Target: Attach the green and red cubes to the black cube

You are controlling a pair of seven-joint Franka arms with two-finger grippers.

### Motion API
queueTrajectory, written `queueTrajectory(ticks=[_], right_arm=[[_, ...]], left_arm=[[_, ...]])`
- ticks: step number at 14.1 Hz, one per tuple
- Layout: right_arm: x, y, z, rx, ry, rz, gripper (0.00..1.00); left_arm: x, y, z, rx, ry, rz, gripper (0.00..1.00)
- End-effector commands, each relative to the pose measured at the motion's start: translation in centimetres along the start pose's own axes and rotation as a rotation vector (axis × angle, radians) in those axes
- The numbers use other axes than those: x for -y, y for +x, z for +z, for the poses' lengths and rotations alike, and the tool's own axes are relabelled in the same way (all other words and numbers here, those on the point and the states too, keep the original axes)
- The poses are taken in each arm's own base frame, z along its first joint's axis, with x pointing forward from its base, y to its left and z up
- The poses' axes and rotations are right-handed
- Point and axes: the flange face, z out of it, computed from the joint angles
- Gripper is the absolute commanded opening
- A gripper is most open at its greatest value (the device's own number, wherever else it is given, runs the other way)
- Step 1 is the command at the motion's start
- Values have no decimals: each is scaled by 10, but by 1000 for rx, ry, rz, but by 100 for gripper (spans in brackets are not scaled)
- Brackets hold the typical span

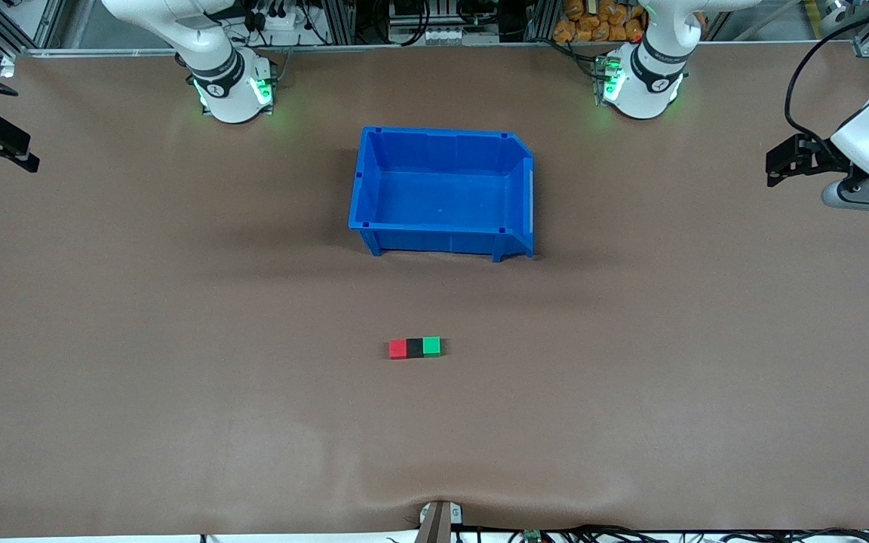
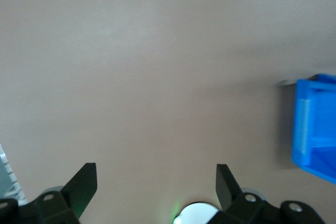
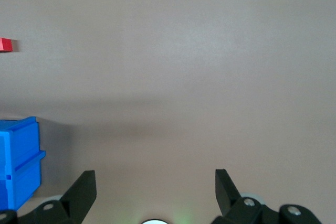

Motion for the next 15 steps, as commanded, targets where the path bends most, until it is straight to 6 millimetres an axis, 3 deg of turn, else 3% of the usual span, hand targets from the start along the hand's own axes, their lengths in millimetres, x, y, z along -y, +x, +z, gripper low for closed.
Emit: queueTrajectory(ticks=[1, 15], right_arm=[[0, 1, -3, 2, 2, -2, 100], [0, 1, -2, 5, 3, -4, 100]], left_arm=[[8, -5, -10, -19, -72, -25, 100], [7, -4, -8, -17, -64, -21, 100]])
